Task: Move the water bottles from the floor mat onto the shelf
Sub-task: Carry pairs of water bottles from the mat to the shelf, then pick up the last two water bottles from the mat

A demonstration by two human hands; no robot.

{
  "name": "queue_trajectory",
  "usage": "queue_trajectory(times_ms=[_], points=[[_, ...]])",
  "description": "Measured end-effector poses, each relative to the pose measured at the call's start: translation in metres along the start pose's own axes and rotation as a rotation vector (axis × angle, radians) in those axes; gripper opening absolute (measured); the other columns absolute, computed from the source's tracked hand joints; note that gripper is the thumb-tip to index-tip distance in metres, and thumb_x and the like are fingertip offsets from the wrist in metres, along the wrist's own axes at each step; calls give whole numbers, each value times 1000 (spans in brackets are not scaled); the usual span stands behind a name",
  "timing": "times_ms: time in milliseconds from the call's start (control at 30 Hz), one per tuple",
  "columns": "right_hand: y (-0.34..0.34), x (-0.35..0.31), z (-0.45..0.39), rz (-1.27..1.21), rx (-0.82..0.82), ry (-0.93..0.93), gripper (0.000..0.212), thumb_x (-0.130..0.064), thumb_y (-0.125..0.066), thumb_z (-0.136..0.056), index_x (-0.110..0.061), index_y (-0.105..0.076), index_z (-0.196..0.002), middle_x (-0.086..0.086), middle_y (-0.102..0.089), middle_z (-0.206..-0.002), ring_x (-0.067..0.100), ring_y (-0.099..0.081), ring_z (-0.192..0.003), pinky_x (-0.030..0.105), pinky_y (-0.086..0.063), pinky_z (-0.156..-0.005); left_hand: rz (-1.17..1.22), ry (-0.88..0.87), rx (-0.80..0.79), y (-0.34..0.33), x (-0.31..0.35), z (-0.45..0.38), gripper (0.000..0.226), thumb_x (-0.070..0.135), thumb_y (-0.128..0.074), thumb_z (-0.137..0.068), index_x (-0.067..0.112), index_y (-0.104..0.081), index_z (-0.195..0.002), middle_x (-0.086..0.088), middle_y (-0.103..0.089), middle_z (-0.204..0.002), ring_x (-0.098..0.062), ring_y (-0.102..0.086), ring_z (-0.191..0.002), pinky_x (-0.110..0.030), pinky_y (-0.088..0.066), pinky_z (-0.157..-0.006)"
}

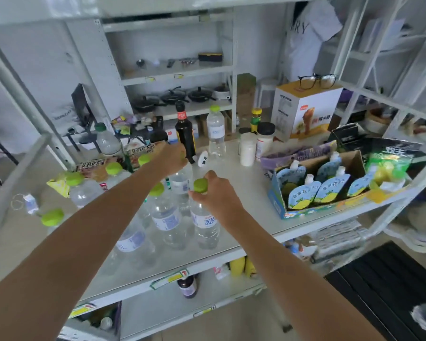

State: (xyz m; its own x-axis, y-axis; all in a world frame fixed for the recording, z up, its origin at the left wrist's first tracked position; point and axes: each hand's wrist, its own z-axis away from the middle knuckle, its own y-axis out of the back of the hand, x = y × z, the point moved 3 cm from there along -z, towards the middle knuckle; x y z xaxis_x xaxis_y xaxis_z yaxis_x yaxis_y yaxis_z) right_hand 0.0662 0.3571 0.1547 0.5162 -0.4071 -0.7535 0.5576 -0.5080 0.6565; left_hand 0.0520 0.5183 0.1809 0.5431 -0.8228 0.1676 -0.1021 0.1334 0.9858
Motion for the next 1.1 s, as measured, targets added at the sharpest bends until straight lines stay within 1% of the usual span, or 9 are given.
queue_trajectory(times_ms=[200,300,367,433,567,700,800,967,1100], points=[[3,15,20,6,-24,42,63,-36,-66,-82,-1,-36,-125,19,-56,-115,34,-57,-105,39,-48,-85,-367,51,-148,6,-2,3,37,27,-43,-93,11,-42,-127,-25,-49,-128,-40,-48,-116,-47,-40,-99],[23,56,41,15,52,-41,68,-46,-58,-85,-7,-29,-133,13,-55,-125,32,-59,-109,42,-48,-89,-412,39,26,17,24,13,36,33,-43,-91,15,-46,-123,-26,-45,-128,-44,-39,-121,-57,-38,-97],[48,100,60,43,94,-148,62,-47,-52,-89,-9,-30,-132,11,-54,-128,30,-57,-112,43,-47,-92,-290,-111,190,16,61,21,31,30,-48,-89,12,-52,-113,-25,-52,-115,-42,-46,-110,-54,-45,-88],[79,153,83,64,130,-290,56,-43,-48,-92,-8,-29,-133,13,-53,-131,32,-56,-114,45,-47,-93,-164,-283,213,4,110,28,28,26,-50,-89,8,-55,-109,-25,-56,-106,-41,-51,-103,-52,-48,-86],[151,268,152,96,271,-597,48,-31,-44,-95,-8,-28,-135,15,-45,-139,37,-57,-114,44,-47,-88,-38,-503,-33,-68,236,39,25,19,-50,-90,3,-54,-108,-24,-57,-108,-36,-53,-104,-44,-48,-86],[215,361,225,176,365,-807,45,-25,-45,-95,-4,-31,-132,17,-40,-137,39,-50,-118,44,-46,-89,-115,-700,-372,-169,361,71,29,18,-44,-93,1,-52,-114,-19,-55,-117,-30,-55,-102,-34,-42,-78],[250,420,271,209,382,-885,49,-21,-48,-91,-6,-32,-135,19,-42,-134,38,-45,-120,46,-44,-96,-158,-746,-577,-238,429,93,27,17,-44,-91,2,-51,-112,-21,-53,-118,-34,-56,-103,-40,-47,-83],[287,506,324,335,180,-1005,56,-27,-48,-92,-25,-24,-143,14,-36,-137,32,-39,-127,44,-43,-99,-155,-788,-671,-313,525,116,43,22,-45,-91,16,-33,-132,-14,-46,-130,-32,-54,-110,-46,-48,-89],[289,549,335,290,63,-1006,42,-23,-46,-92,-22,-39,-134,11,-39,-134,31,-45,-124,41,-44,-98,-152,-849,-575,-349,594,119,59,22,-44,-91,23,-16,-143,-18,-38,-134,-37,-50,-113,-49,-48,-87]])
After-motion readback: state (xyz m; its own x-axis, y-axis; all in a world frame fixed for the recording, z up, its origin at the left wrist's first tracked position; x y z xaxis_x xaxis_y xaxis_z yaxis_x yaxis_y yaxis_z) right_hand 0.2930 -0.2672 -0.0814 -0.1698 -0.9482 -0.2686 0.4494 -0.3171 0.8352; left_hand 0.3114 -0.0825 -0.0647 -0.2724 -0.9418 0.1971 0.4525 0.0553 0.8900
